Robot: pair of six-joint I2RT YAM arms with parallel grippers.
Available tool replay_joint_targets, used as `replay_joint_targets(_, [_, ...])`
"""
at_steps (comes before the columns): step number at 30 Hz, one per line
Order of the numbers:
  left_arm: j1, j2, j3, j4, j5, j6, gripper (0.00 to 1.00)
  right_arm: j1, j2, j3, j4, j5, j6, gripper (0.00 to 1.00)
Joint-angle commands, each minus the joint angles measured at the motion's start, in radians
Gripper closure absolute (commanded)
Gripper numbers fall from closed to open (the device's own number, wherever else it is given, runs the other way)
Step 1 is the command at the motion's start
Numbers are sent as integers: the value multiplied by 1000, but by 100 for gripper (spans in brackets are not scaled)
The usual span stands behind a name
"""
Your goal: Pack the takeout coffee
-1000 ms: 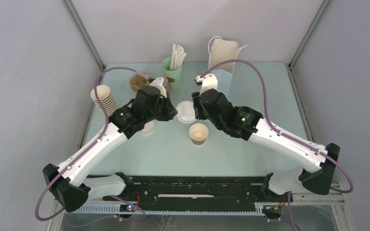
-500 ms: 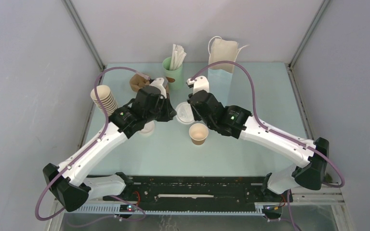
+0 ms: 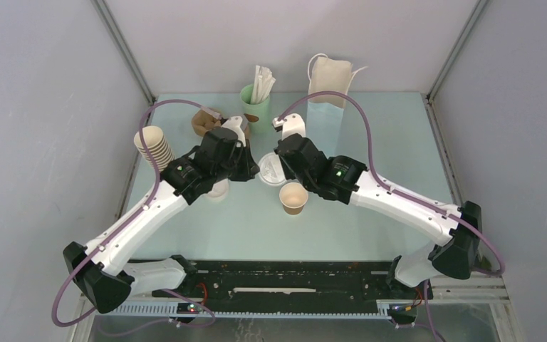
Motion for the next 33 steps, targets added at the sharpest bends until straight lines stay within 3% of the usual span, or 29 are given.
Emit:
replay_joint_targets(1, [-6, -14, 83, 3, 8, 4, 100, -7, -6, -8, 64, -32, 2, 100])
replay_joint_targets(3, [-6, -19, 85, 0, 9, 5, 94, -27, -26, -36, 98, -101, 11, 100])
replay_joint_targets(7, [0, -47, 90, 0, 30, 4, 74, -111, -114, -152, 227, -295, 25, 100])
replay_joint_targets(12, [26, -102, 75, 38, 148, -30, 37, -302, -210, -297, 419, -737, 68, 100])
replay_joint_targets(14, [38, -140, 44, 90, 196, -44, 26, -375, -225, -325, 458, -885, 124, 100])
replay_joint_targets(17, [66, -203, -12, 171, 223, -79, 17, -464, -230, -364, 524, -1062, 242, 100])
replay_joint_targets(21, [121, -289, -124, 360, 322, -186, 4, -555, -207, -443, 746, -1298, 540, 100])
replay_joint_targets(24, [142, -305, -213, 551, 427, -321, 0, -554, -213, -504, 946, -1368, 732, 100])
replay_joint_targets(27, [142, -272, -215, 628, 482, -409, 0, -537, -232, -514, 977, -1337, 784, 100])
replay_joint_targets(30, [123, -263, -194, 626, 462, -412, 1, -529, -240, -514, 945, -1289, 763, 100])
replay_joint_targets(33, [88, -244, -136, 500, 384, -354, 9, -529, -232, -514, 941, -1273, 761, 100])
